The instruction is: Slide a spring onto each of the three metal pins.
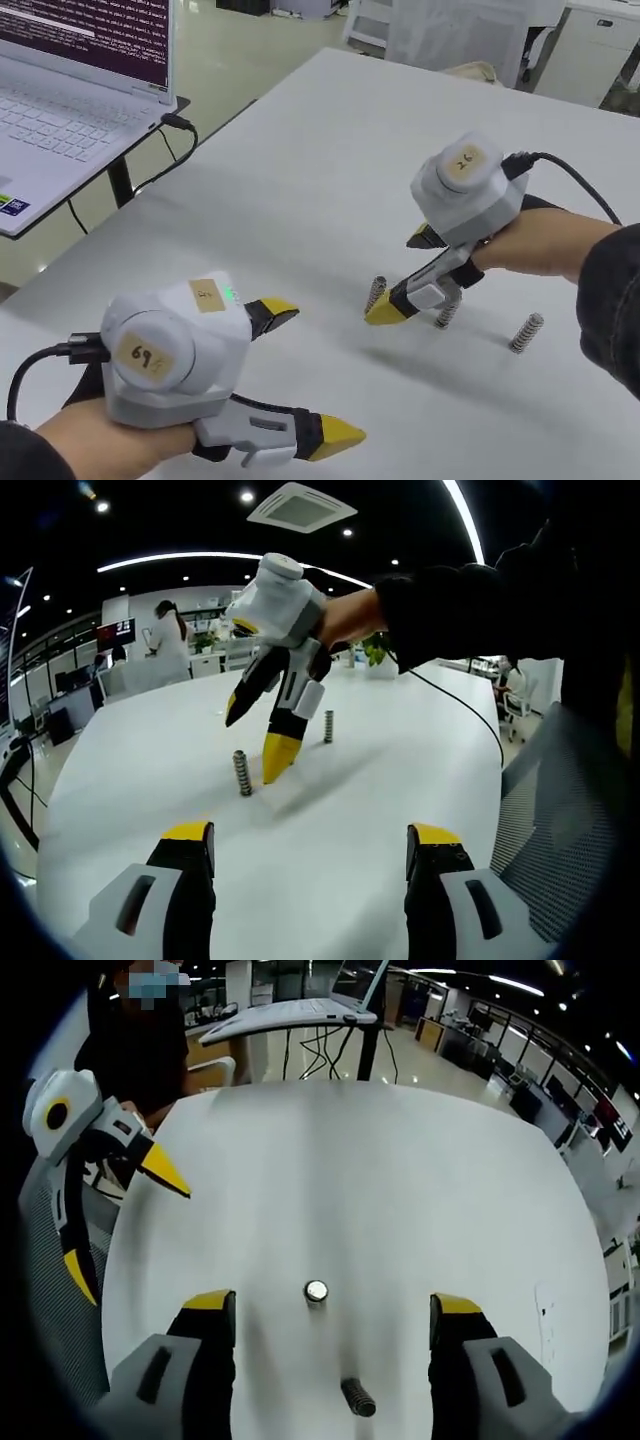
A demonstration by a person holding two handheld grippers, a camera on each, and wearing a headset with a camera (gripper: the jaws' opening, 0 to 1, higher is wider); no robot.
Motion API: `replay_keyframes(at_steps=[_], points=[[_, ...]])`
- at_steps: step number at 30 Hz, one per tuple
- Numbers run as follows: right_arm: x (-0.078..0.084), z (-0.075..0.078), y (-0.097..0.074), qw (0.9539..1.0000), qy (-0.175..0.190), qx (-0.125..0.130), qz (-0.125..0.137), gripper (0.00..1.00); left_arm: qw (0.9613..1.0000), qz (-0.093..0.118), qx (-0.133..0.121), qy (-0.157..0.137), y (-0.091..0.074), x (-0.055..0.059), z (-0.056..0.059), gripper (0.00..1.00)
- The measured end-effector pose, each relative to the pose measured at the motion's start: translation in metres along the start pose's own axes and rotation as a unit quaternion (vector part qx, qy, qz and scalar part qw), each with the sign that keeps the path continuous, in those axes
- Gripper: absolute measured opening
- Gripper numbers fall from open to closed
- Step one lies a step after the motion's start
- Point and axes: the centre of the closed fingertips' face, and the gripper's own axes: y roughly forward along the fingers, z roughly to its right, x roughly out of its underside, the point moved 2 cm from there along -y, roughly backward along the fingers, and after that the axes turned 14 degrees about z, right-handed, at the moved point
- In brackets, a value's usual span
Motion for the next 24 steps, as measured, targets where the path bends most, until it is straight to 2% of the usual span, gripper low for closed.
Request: replay_keyframes(at_steps=[4, 11, 19, 24], points=[[0.000, 0.004, -0.007, 0.9998, 0.002, 0.013, 0.012, 0.88, 1.0000, -0.002, 0.001, -0.001, 0.001, 0.001, 0.000, 0.75], [-0.001, 0.013, -0.022, 0.9977, 0.017, 0.043, 0.050, 0.99, 0.9999, -0.008, 0.007, -0.002, 0.003, 0.004, 0.003, 0.76], [-0.001, 0.027, -0.043, 0.9922, 0.035, 0.083, 0.086, 1.00, 0.9998, -0.015, 0.012, -0.003, 0.004, 0.007, 0.005, 0.75], [-0.001, 0.036, -0.057, 0.9870, 0.048, 0.108, 0.109, 1.00, 0.9998, -0.018, 0.013, -0.004, 0.004, 0.008, 0.006, 0.75]])
